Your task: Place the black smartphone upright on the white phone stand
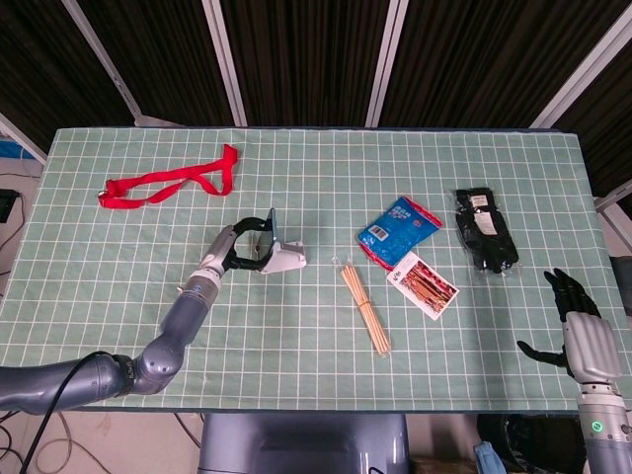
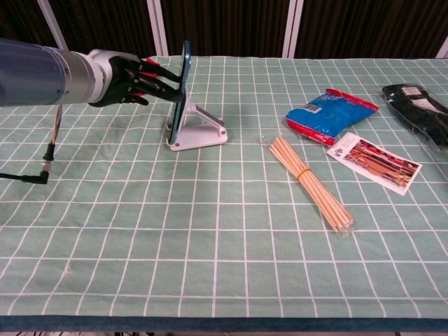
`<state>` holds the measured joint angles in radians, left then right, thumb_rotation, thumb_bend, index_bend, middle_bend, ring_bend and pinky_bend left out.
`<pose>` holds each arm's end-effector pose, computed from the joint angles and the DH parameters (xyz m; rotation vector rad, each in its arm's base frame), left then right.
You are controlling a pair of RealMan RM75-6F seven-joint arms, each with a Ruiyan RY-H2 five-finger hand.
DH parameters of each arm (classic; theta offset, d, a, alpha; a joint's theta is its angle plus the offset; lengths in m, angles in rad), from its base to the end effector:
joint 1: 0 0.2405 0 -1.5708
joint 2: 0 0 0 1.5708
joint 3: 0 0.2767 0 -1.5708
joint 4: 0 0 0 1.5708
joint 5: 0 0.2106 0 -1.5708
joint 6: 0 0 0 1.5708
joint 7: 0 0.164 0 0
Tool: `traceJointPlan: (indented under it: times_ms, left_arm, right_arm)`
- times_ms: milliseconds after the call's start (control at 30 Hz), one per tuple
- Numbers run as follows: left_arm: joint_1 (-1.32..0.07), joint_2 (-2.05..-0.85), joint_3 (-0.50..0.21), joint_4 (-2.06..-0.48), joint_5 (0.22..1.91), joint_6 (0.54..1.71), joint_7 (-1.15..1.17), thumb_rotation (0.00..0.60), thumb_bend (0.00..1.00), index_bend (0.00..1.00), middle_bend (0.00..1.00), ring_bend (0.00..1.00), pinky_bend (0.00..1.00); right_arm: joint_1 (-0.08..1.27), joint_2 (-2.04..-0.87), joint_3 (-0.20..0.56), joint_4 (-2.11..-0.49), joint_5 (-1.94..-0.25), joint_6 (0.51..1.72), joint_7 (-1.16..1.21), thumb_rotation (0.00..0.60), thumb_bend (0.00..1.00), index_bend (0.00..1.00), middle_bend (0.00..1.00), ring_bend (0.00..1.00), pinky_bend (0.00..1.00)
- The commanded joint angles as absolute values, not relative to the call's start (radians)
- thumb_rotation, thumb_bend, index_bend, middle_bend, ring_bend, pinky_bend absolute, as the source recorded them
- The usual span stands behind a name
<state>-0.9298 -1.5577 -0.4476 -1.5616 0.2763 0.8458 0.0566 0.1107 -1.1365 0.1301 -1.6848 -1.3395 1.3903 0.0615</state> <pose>-0.1054 0.4220 -0.0267 -1.1714 -1.9917 -1.1069 -0.3294 -0.2250 0.1611 1.2243 -1.0921 0.9672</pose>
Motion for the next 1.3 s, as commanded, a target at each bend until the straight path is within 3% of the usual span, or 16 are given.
traceJointPlan:
  times_ms: [33, 400, 633, 800, 1000, 1300]
  left_arm:
    - [-0.931, -1.555, -0.443, -1.564, 0.277, 0.842, 0.059, 0.6, 0.33, 0.1, 0.12, 0.0, 0.0]
    - [-0.934, -1.531, -0.423, -1.579, 0.266, 0.818, 0.065, 0.6, 0.3, 0.02, 0.03, 0.0, 0.0]
    - [-0.93, -1.51, -0.409, -1.601, 0.273, 0.815, 0.067, 0.6, 0.16, 0.0, 0.0, 0.0, 0.0]
    - [-0.911, -1.48, -0.396, -1.641, 0.3, 0.839, 0.064, 0.6, 0.12, 0.0, 0.0, 0.0, 0.0]
    - [-0.841, -1.423, -0.324, -1.749, 0.483, 1.008, 0.111, 0.6, 0.12, 0.0, 0.0, 0.0, 0.0]
    - [-0.635, -1.282, -0.089, -1.902, 0.93, 1.312, 0.213, 0.6, 0.12, 0.0, 0.0, 0.0, 0.0]
  right_arm:
    - [0.111, -1.137, 0.13, -1.685, -1.339, 1.391, 0.061, 0.6, 0.12, 0.0, 0.0, 0.0, 0.15]
    - [0.11, -1.137, 0.13, -1.685, -1.341, 1.391, 0.062, 0.6, 0.12, 0.0, 0.0, 0.0, 0.15]
    - [0.11, -1.136, 0.129, -1.685, -1.343, 1.392, 0.064, 0.6, 0.12, 0.0, 0.0, 0.0, 0.15]
    - [0.109, -1.136, 0.128, -1.684, -1.346, 1.393, 0.063, 0.6, 0.12, 0.0, 0.0, 0.0, 0.15]
    - [0.109, -1.138, 0.127, -1.682, -1.35, 1.396, 0.06, 0.6, 0.12, 0.0, 0.0, 0.0, 0.15]
    - [0.109, -1.139, 0.126, -1.682, -1.352, 1.399, 0.047, 0.6, 0.12, 0.0, 0.0, 0.0, 0.15]
